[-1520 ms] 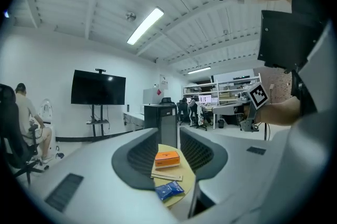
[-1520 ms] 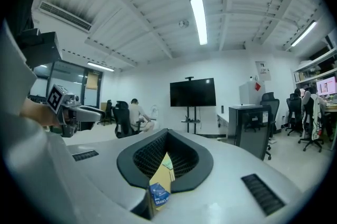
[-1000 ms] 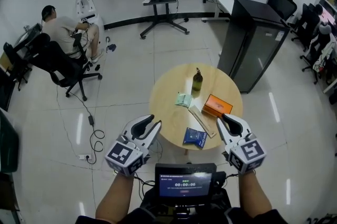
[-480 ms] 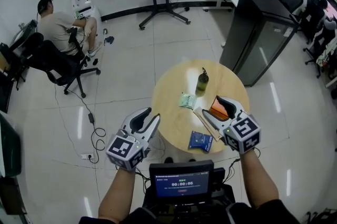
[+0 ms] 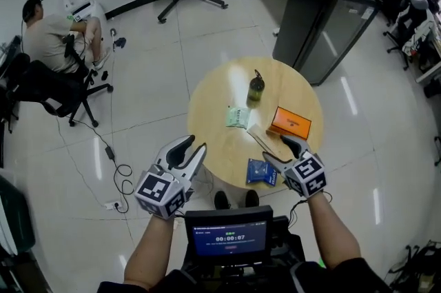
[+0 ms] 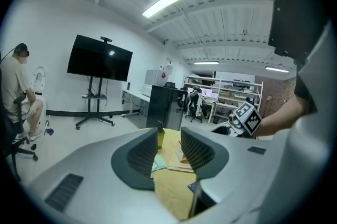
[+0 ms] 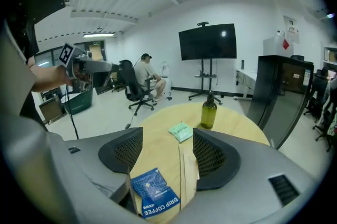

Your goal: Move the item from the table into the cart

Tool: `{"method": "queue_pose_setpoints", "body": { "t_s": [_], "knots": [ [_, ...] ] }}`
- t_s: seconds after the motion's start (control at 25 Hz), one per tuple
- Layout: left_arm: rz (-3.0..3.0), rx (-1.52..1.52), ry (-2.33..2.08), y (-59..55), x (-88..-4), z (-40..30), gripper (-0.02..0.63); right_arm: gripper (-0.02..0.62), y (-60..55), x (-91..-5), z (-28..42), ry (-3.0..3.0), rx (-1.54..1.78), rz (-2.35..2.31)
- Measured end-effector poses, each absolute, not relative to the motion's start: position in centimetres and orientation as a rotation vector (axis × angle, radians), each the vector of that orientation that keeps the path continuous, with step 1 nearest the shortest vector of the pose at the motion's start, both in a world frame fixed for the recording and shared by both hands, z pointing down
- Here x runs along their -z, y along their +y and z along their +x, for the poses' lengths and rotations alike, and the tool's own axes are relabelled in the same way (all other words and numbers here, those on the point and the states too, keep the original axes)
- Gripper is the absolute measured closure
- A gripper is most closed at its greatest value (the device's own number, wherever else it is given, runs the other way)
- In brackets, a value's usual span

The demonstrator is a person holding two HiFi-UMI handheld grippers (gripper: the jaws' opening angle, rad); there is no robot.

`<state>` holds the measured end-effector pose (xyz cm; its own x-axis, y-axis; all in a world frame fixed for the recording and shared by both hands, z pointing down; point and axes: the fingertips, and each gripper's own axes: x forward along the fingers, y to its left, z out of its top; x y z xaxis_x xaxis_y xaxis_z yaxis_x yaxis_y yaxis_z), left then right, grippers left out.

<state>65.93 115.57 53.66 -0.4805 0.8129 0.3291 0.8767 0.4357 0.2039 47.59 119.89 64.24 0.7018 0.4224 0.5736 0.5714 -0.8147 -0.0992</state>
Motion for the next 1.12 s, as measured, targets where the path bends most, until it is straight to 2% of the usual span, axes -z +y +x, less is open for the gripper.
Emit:
{"method": "queue_pose_setpoints", "body": {
  "t_s": [0.16,0.2,0.32,0.4,1.04,1.12],
  "knots": [
    [-1.455,0.558,-2.484,115.8,-55.7,65.1,0.448,0.296,117.6,-69.9,46.6,-0.683,0.853,-2.566],
    [-1.450,0.563,-2.480,115.9,-56.0,64.9,0.448,0.250,117.0,-71.2,46.4,-0.653,0.881,-2.549],
    [-1.415,0.560,-2.486,115.9,-57.2,63.8,0.448,0.238,115.0,-75.3,45.8,-0.533,1.019,-2.523],
    [-1.394,0.563,-2.476,115.7,-58.1,62.9,0.448,0.198,113.6,-77.8,45.6,-0.451,1.121,-2.521],
    [-1.455,0.737,-2.361,113.5,-66.4,61.5,0.448,0.198,111.4,-86.6,47.0,-0.278,1.423,-2.447],
    [-1.453,0.730,-2.358,113.4,-67.0,61.6,0.448,0.219,111.7,-87.0,47.1,-0.290,1.425,-2.447]
  ]
}}
